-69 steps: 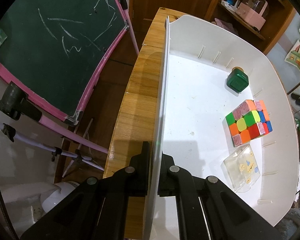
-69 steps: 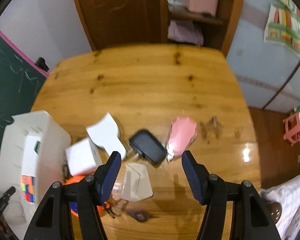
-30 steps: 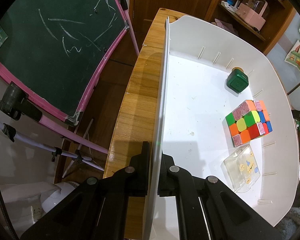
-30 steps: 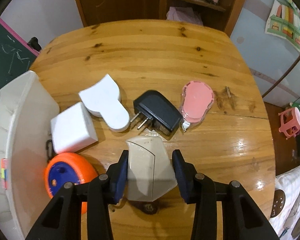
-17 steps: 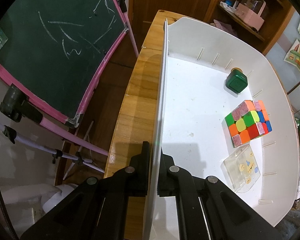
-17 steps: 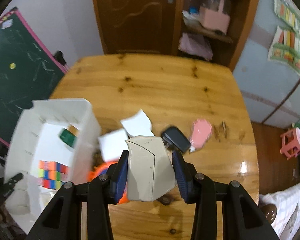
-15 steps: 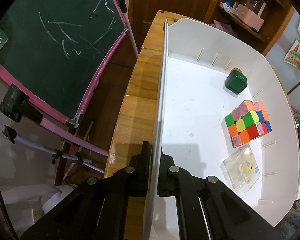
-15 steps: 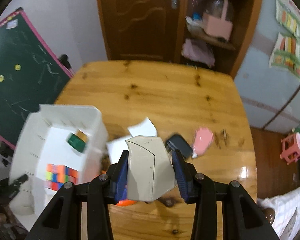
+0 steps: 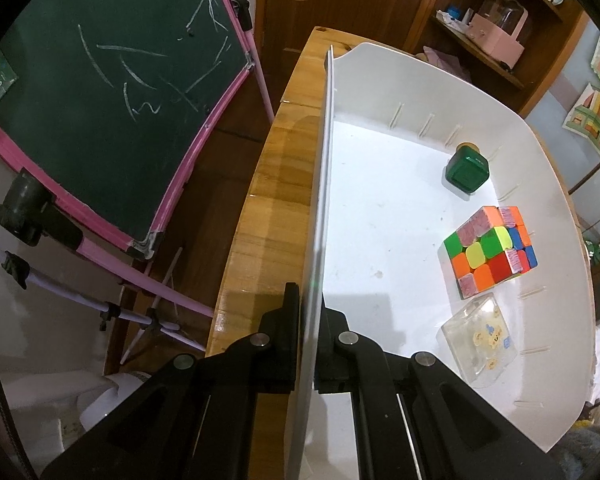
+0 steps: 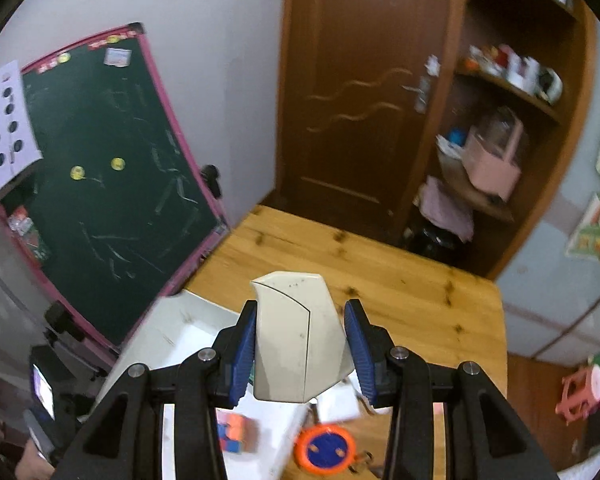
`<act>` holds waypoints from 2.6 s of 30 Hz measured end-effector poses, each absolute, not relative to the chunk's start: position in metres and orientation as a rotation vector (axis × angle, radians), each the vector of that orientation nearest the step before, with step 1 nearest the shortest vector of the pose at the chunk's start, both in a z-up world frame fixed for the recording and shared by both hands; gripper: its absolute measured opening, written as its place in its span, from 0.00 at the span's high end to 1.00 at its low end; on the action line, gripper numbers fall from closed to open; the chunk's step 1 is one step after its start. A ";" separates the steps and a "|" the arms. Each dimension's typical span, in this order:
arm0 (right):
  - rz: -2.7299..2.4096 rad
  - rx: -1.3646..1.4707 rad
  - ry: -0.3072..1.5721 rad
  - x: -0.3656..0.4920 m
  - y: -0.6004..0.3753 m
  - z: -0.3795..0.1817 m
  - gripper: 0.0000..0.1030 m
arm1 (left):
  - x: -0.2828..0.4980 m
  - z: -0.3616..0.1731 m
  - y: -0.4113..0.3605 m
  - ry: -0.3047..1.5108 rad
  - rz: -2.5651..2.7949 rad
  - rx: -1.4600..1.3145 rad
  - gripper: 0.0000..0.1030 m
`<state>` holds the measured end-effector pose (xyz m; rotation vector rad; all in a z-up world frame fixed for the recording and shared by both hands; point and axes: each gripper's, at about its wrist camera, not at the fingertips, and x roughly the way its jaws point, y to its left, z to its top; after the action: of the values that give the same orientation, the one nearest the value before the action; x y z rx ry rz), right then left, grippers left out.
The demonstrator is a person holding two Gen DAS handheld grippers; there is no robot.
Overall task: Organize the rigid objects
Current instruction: 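Carry the beige piece into the bin beside the bottle and release, then move the right gripper to the pink translucent case on the table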
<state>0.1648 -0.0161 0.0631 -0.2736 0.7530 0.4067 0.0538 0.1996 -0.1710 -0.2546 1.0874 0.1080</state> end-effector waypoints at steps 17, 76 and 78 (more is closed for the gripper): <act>0.552 -0.351 1.059 0.214 0.097 -0.080 0.58 | 0.052 -0.172 0.202 1.082 0.103 -0.266 0.94; 0.466 -0.183 0.933 0.162 -0.061 -0.027 0.42 | 0.052 -0.172 0.199 1.100 0.126 -0.251 0.94; 0.427 -0.168 0.909 0.164 -0.079 -0.018 0.42 | 0.053 -0.172 0.199 1.101 0.129 -0.245 0.93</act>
<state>0.1643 -0.0793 -0.0176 -0.1684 0.9094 0.4273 0.0528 0.1986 -0.1718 -0.2445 1.1013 0.1286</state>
